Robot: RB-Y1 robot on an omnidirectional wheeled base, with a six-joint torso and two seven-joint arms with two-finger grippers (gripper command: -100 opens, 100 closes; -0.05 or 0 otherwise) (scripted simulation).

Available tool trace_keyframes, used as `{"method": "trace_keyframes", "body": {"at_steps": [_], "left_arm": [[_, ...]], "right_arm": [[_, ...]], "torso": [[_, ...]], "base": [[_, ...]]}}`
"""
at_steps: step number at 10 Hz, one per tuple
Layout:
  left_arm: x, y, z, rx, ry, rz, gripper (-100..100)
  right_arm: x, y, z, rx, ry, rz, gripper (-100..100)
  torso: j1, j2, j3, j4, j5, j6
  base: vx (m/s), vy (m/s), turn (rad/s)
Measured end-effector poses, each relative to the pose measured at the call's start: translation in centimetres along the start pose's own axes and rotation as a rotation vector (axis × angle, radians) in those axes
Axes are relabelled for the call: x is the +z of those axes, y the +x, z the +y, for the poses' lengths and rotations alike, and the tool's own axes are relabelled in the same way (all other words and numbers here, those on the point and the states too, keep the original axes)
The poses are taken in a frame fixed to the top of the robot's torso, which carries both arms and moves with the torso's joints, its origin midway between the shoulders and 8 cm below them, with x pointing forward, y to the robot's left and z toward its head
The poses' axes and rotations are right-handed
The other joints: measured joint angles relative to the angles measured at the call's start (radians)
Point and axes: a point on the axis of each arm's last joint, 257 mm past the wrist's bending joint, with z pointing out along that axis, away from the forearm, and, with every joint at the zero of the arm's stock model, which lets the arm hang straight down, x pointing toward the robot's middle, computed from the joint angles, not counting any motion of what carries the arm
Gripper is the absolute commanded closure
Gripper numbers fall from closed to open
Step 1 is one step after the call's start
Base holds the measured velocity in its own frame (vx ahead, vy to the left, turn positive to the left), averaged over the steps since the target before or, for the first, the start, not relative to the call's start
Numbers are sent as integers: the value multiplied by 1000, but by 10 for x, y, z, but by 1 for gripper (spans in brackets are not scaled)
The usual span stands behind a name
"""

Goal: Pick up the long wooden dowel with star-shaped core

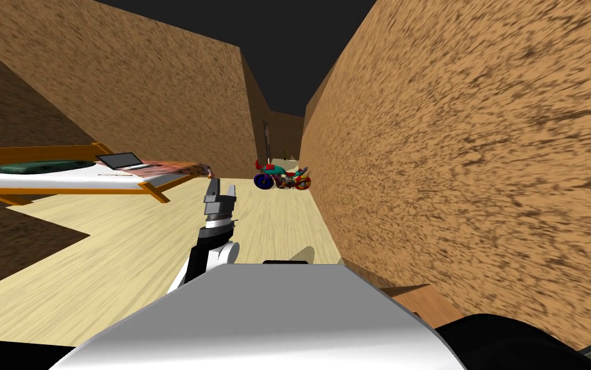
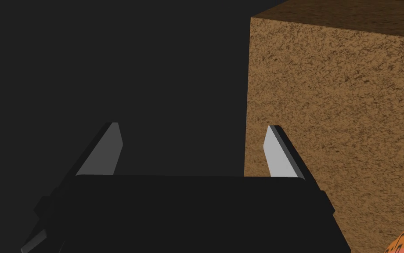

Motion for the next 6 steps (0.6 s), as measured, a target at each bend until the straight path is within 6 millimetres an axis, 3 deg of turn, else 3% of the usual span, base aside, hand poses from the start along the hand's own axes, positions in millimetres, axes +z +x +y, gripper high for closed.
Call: {"method": "trace_keyframes", "body": {"at_steps": [4, 5, 6], "left_arm": [[0, 0, 0, 0, 0, 0, 0], [0, 0, 0, 0, 0, 0, 0], [0, 0, 0, 0, 0, 0, 0]], "right_arm": [[1, -2, -1, -80, 17, 9, -100], [2, -3, -2, -107, 23, 11, -100], [2, -3, -2, -112, 25, 12, 100]], "torso": [[2, -12, -7, -3, 1, 0], [4, -13, -8, -3, 1, 0], [3, -8, -5, -2, 1, -1]], "base": [[164, 9, -255], [79, 34, -47], [14, 6, 9]]}}
